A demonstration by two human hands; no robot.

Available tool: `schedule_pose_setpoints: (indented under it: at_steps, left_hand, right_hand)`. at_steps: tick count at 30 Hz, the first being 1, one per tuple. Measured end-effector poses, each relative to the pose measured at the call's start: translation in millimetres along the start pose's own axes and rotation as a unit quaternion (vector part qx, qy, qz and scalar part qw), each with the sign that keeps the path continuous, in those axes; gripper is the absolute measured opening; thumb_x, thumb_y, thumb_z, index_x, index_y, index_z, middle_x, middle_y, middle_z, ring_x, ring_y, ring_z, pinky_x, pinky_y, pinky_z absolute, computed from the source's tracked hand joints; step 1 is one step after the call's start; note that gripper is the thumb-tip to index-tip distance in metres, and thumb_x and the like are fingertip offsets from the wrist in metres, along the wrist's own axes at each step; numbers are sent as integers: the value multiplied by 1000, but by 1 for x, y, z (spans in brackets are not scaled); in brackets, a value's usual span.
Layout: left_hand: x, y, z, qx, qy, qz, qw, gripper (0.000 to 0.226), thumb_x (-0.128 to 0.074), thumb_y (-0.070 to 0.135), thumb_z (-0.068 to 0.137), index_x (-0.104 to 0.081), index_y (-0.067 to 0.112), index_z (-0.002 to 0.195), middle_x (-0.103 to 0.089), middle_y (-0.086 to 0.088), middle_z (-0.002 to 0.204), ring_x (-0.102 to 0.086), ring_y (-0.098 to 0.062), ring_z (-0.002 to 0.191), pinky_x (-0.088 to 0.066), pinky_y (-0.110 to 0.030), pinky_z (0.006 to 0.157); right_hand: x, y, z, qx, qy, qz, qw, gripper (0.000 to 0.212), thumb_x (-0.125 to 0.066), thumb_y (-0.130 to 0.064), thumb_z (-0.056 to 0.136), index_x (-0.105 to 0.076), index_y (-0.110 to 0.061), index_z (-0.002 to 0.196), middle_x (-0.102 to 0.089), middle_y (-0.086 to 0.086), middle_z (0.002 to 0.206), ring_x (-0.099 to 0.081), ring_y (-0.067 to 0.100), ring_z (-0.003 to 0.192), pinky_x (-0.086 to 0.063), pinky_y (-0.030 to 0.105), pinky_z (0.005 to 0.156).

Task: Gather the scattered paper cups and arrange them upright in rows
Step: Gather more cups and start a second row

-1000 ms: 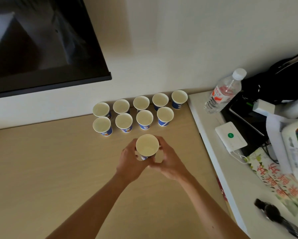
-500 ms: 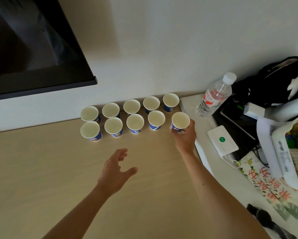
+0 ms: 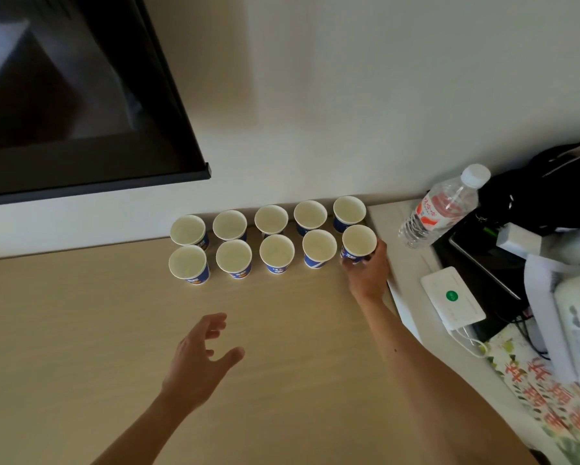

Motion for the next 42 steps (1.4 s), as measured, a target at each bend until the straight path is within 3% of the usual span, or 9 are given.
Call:
schedule_pose_setpoints:
  at_steps: [5, 10, 14, 21, 25, 31, 38, 42]
  left_hand:
    - [3, -3, -1, 7, 1, -8, 1000, 60, -85, 20, 73, -57, 19, 125, -64, 6, 114, -60, -11, 107, -54, -33, 82]
    - [26, -11, -6, 15, 22, -23, 999, 59, -85, 19, 73, -57, 18, 125, -65, 3, 114, -60, -15, 105, -54, -36, 82]
    - [58, -31, -9, 19, 58, -37, 997, 55, -83, 20, 75, -58, 19, 123, -64, 4, 111, -61, -15, 102, -49, -27, 75]
    - [141, -89, -44, 39, 130, -55, 989, 51, -82, 24, 77, -58, 19, 122, -62, 9, 105, -60, -13, 98, -53, -36, 88]
    - [200, -142, -79, 62, 163, -60, 983, 50, -79, 29, 80, -57, 21, 124, -62, 9, 109, -60, -12, 103, -52, -34, 88]
    - [299, -228, -121, 84, 190, -59, 976, 50, -76, 32, 82, -55, 23, 126, -61, 10, 115, -59, -11, 107, -51, -32, 89]
    - [418, -318, -144, 92, 212, -54, 971, 51, -75, 29, 83, -55, 18, 128, -62, 1, 119, -57, -17, 111, -52, -43, 93]
    - [477, -368, -148, 106, 241, -64, 962, 49, -76, 27, 82, -56, 17, 127, -62, -1, 118, -57, -19, 111, -51, -42, 93]
  right_hand:
    - [10, 9, -34, -36, -1, 28, 999, 83, -78, 12, 73, -41, -10, 144, -57, 7, 136, -58, 22, 120, -51, 42, 103]
    - [18, 14, -118, -55, 14, 22, 998, 72, -76, 11, 76, -45, -7, 139, -58, 13, 131, -60, 24, 117, -52, 51, 102]
    - [-11, -16, -174, -29, -44, 36, 998, 71, -74, 11, 78, -43, -8, 139, -59, 15, 130, -61, 26, 115, -53, 46, 100]
    - [-110, -108, -264, 61, -226, 42, 971, 61, -73, 3, 83, -46, -9, 135, -60, 4, 124, -62, 20, 115, -50, 34, 98]
    - [-178, -165, -328, 120, -308, 20, 944, 59, -74, -1, 85, -47, -3, 137, -58, 9, 130, -59, 22, 118, -49, 35, 101]
    - [-275, -218, -430, 168, -377, -37, 910, 60, -77, -5, 84, -48, -2, 137, -60, 15, 130, -60, 30, 118, -48, 48, 102]
    - [-363, -248, -525, 186, -408, -97, 889, 58, -77, -4, 84, -49, -5, 135, -60, 14, 126, -60, 29, 116, -48, 48, 100]
    - [-415, -267, -569, 196, -434, -128, 870, 60, -76, -7, 85, -47, -8, 137, -59, 11, 130, -61, 25, 115, -49, 44, 100]
Point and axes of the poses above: each hand's wrist, its own z-axis towards the middle knuckle, its own x-axis out of the back of the hand, y = z × x, the point moved 8 cm from there along z, towards the middle knuckle
